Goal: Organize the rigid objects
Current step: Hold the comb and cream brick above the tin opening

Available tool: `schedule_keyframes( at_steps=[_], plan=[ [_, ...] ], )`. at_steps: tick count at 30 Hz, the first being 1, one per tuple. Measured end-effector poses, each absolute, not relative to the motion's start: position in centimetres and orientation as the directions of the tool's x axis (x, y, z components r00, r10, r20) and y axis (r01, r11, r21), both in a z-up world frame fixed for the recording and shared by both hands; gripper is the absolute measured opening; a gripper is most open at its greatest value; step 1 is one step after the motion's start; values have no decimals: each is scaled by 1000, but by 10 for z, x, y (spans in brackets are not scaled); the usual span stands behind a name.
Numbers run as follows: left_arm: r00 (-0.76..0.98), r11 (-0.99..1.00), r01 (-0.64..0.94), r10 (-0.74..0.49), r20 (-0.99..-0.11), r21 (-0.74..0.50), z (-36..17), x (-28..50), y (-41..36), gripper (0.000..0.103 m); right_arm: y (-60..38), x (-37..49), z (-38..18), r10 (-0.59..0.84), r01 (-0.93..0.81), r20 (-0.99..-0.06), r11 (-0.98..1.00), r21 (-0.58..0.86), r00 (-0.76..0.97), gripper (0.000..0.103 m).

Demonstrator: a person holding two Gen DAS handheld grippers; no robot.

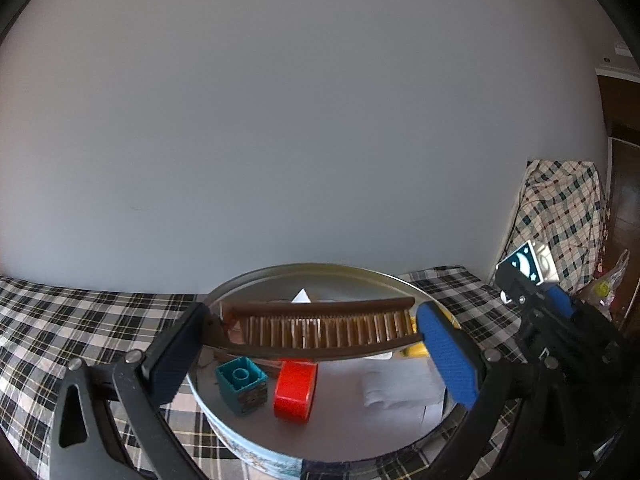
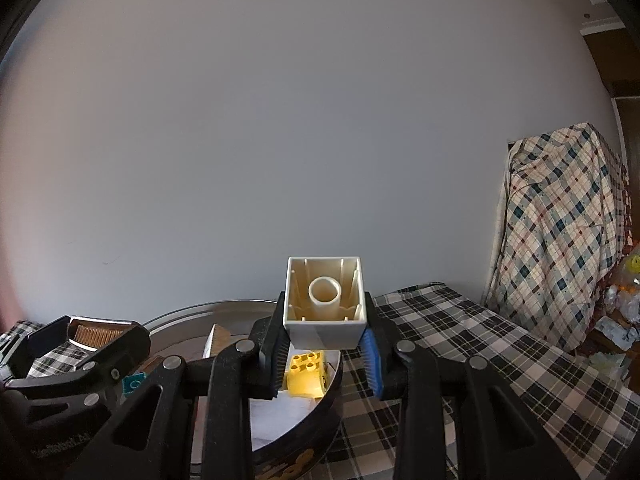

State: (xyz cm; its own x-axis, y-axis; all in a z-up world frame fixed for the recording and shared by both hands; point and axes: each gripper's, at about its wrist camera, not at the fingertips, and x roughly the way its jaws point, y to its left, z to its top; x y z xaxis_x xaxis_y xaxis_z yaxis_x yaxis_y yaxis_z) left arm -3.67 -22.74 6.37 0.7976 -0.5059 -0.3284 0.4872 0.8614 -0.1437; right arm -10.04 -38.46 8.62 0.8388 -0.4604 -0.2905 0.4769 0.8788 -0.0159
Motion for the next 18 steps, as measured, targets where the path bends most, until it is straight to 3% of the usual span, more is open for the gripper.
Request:
schedule_keyframes(
  at_steps=[18],
  plan=[
    [759, 846, 492, -532, -375, -204, 63, -13, -240, 103, -403, -79, 85, -446, 467, -306, 884, -6, 841, 34]
  ],
)
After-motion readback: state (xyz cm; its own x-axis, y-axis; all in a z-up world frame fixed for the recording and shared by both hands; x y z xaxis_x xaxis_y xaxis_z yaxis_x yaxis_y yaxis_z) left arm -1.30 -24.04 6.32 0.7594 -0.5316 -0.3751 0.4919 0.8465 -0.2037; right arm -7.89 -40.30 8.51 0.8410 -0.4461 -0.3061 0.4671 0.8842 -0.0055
